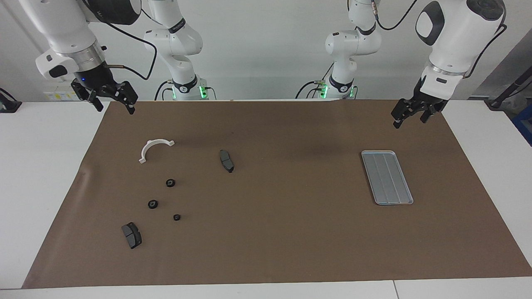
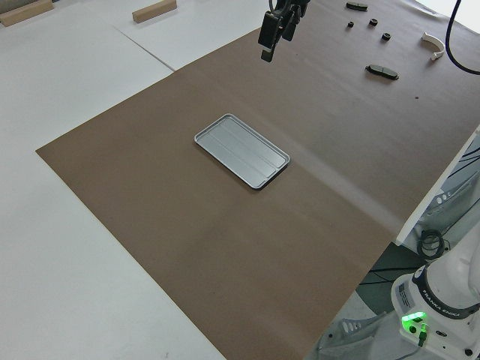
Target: Place bearing gear from tray to pile
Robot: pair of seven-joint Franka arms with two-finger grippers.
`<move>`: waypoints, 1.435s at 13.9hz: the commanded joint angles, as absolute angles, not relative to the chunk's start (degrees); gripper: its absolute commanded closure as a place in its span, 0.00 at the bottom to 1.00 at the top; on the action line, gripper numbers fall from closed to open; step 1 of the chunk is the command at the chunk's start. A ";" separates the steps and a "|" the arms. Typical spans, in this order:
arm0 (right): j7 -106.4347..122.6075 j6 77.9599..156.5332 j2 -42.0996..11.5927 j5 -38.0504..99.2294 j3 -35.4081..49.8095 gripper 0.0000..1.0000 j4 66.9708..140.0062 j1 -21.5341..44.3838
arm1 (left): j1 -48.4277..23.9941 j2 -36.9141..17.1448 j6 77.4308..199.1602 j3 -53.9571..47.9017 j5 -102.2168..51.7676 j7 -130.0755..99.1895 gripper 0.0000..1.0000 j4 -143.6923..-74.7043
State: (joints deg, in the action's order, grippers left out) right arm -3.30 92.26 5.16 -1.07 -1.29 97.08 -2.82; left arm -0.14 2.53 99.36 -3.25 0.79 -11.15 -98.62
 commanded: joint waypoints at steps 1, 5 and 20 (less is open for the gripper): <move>-2.20 91.41 5.80 -1.93 -0.62 0.00 97.91 -3.43 | 0.53 4.13 101.07 -3.43 1.06 -9.85 0.00 -100.55; -1.76 90.35 5.45 -3.16 -0.62 0.00 98.00 -3.34 | 1.58 4.04 102.48 -3.34 -3.07 -6.15 0.00 -100.81; -2.02 89.39 6.33 -2.20 -0.53 0.00 98.61 -2.29 | 1.14 0.35 99.32 -3.52 -0.62 -6.15 0.00 -96.07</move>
